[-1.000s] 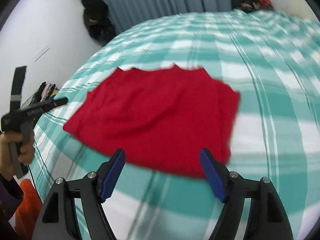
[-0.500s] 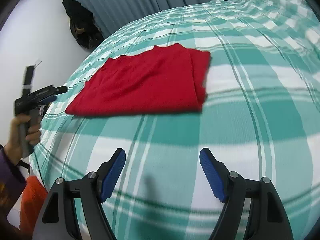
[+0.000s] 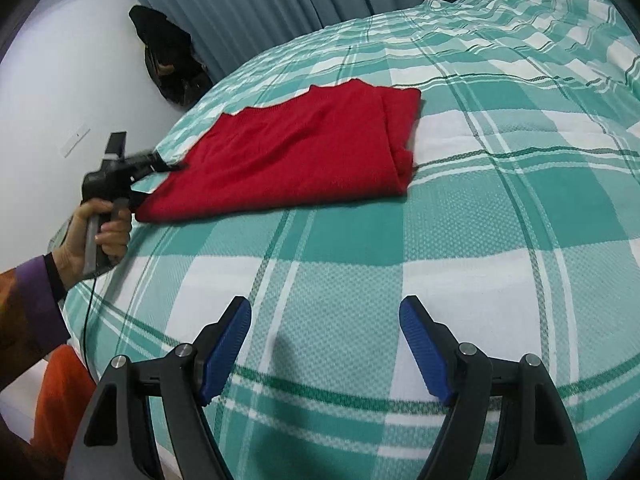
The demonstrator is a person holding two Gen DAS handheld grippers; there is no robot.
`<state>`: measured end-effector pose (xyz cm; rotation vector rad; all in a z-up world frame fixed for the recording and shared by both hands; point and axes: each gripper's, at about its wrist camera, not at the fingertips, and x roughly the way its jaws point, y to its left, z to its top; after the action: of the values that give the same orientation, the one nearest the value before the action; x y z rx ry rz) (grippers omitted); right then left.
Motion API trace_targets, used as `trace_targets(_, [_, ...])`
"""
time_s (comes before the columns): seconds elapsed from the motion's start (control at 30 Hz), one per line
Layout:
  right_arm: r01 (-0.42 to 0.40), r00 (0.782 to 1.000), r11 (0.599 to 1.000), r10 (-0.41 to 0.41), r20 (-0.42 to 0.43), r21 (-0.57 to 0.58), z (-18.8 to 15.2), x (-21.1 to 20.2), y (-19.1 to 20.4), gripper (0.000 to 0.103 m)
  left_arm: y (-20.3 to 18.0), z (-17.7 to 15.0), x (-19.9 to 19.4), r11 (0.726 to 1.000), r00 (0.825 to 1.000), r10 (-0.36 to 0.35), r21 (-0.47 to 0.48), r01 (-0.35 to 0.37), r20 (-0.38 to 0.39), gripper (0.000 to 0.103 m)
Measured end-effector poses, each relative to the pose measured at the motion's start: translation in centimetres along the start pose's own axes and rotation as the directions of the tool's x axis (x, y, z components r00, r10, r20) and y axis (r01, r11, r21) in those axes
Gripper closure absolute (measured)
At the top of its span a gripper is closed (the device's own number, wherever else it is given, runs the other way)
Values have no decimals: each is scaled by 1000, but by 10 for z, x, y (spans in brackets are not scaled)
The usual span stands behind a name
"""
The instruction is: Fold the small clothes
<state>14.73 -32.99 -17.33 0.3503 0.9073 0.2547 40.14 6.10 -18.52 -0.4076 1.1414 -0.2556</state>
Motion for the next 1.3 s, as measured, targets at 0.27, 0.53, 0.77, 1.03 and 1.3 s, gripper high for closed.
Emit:
trace_targets(0.27, [-26,998,999,24,66,31,-3,-16,-11,27,-167,4,-60,952,988,74,286,-110,132,95])
trace_targets(0.53, [-30,992,994,16,123,109,-2,-32,-36,27,-320,-63,46,855,987,132,493,-163,96,91])
trace_targets(0.77, [20,983,979,-56,177,203,1,-47,-69,27,-339,-112,62,838,996,88,540,-82,15,26])
trace_targets(1.03, [-24,976,977,-23,215,213,44,-43,-64,27,-236,-73,-64,896,942,94,385,-222,323,31])
trace_targets(1.3, [-143,988,976,150,28,-166,131,38,10,83,-246,-128,36,780,989,126,607,-150,83,62])
